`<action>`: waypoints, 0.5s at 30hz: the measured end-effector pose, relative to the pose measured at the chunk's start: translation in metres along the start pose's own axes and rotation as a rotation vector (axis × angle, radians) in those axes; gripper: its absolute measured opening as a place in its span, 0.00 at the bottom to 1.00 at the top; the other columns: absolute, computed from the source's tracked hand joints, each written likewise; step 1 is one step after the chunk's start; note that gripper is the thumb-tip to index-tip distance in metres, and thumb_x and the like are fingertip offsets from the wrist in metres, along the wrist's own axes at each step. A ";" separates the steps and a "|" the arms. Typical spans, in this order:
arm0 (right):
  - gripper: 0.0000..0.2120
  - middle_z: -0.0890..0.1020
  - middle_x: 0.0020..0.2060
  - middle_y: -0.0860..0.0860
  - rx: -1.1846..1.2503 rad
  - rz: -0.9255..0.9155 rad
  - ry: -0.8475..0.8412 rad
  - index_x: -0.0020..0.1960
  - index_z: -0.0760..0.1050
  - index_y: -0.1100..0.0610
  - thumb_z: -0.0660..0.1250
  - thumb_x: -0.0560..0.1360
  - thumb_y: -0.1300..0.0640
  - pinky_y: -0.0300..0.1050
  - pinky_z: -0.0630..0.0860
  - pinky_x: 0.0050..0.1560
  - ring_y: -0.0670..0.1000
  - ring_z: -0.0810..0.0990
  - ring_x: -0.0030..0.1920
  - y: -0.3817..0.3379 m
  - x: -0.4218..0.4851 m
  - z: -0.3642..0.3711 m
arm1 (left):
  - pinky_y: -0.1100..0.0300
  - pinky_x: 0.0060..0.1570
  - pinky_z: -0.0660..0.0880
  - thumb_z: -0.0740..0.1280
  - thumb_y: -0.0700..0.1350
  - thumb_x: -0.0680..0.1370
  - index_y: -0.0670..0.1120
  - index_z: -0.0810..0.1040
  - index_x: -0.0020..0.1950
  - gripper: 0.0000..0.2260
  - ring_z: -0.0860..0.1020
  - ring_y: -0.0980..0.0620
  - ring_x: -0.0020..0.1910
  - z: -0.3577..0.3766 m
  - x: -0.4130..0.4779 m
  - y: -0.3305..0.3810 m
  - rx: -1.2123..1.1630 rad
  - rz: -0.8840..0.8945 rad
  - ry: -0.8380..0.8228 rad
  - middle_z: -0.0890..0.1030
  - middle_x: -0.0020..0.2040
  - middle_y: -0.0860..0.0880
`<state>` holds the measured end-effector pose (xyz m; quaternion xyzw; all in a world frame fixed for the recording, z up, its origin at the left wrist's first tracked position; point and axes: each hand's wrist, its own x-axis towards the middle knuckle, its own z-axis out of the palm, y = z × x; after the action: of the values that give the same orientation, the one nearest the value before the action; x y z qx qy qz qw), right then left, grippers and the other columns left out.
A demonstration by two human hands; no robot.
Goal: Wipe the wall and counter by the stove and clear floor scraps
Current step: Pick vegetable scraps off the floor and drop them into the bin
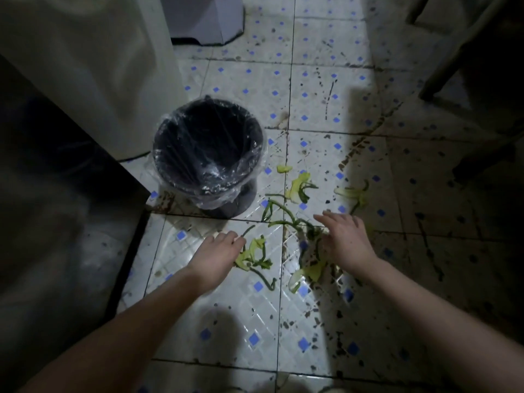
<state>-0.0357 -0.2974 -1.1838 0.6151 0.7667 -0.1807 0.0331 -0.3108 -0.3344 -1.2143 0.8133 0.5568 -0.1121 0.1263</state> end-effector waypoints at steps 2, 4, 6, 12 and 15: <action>0.25 0.67 0.71 0.51 0.010 0.011 -0.011 0.72 0.64 0.49 0.59 0.77 0.61 0.58 0.57 0.70 0.54 0.64 0.71 -0.002 -0.003 0.008 | 0.52 0.59 0.67 0.59 0.37 0.76 0.49 0.64 0.68 0.21 0.70 0.45 0.62 0.005 0.004 -0.001 -0.001 0.002 -0.013 0.69 0.64 0.47; 0.23 0.67 0.72 0.50 0.027 0.017 -0.030 0.72 0.64 0.48 0.59 0.78 0.59 0.57 0.56 0.71 0.53 0.63 0.71 -0.004 -0.007 0.013 | 0.53 0.58 0.66 0.60 0.37 0.76 0.49 0.64 0.68 0.21 0.70 0.45 0.61 0.010 0.007 0.000 -0.001 -0.001 -0.013 0.69 0.64 0.47; 0.21 0.67 0.71 0.49 0.031 0.007 -0.035 0.72 0.64 0.48 0.57 0.79 0.56 0.55 0.56 0.70 0.52 0.63 0.71 -0.003 -0.011 0.015 | 0.53 0.57 0.67 0.60 0.37 0.75 0.49 0.64 0.68 0.21 0.71 0.45 0.60 0.015 0.009 0.000 0.014 0.008 -0.035 0.69 0.64 0.47; 0.24 0.67 0.71 0.47 0.011 -0.030 -0.044 0.73 0.62 0.47 0.58 0.78 0.59 0.52 0.56 0.69 0.52 0.64 0.71 0.007 -0.019 0.022 | 0.53 0.58 0.69 0.64 0.36 0.74 0.48 0.65 0.68 0.24 0.71 0.45 0.59 0.035 0.011 0.002 0.003 -0.010 -0.078 0.70 0.63 0.46; 0.24 0.67 0.72 0.47 0.055 -0.035 -0.042 0.72 0.63 0.47 0.58 0.78 0.60 0.51 0.56 0.71 0.50 0.64 0.71 0.007 -0.018 0.019 | 0.54 0.55 0.70 0.63 0.34 0.74 0.48 0.66 0.66 0.22 0.71 0.46 0.57 0.041 0.010 0.008 -0.046 -0.058 -0.054 0.70 0.60 0.46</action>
<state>-0.0281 -0.3189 -1.1987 0.5982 0.7714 -0.2149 0.0292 -0.3015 -0.3415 -1.2558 0.7902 0.5791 -0.1248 0.1568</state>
